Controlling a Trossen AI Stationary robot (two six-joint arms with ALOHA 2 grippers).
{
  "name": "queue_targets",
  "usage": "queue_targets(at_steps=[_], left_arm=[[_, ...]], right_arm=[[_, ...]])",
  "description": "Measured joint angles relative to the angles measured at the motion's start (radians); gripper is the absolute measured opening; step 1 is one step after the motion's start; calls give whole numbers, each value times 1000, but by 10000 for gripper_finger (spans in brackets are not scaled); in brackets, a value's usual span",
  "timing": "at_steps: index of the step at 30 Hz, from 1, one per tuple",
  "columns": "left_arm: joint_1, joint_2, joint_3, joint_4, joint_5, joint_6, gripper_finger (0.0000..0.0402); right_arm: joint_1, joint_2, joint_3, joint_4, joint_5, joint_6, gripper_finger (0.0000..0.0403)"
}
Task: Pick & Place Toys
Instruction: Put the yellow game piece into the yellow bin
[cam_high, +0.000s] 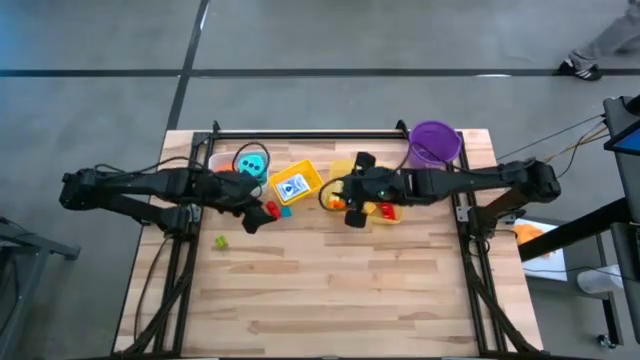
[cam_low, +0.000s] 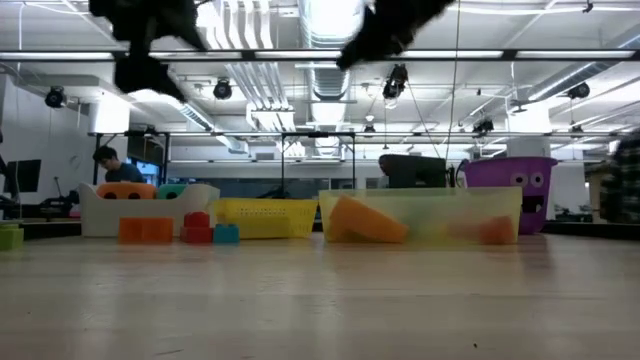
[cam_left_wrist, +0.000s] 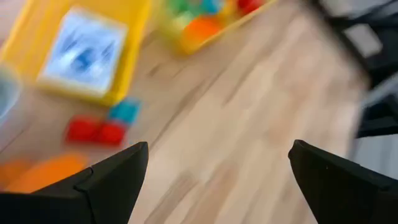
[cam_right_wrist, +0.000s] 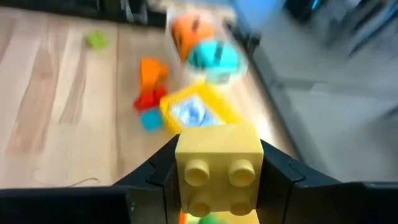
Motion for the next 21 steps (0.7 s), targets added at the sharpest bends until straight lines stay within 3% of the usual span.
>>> queue_targets(at_steps=[11, 21], left_arm=[[-2, 66, -1, -427, -69, -138, 386], [-16, 147, -3, -510, -59, -136, 386]], right_arm=[[-232, -23, -256, -9, -162, 298, 130], [-270, 52, -300, -145, -252, 314, 130]])
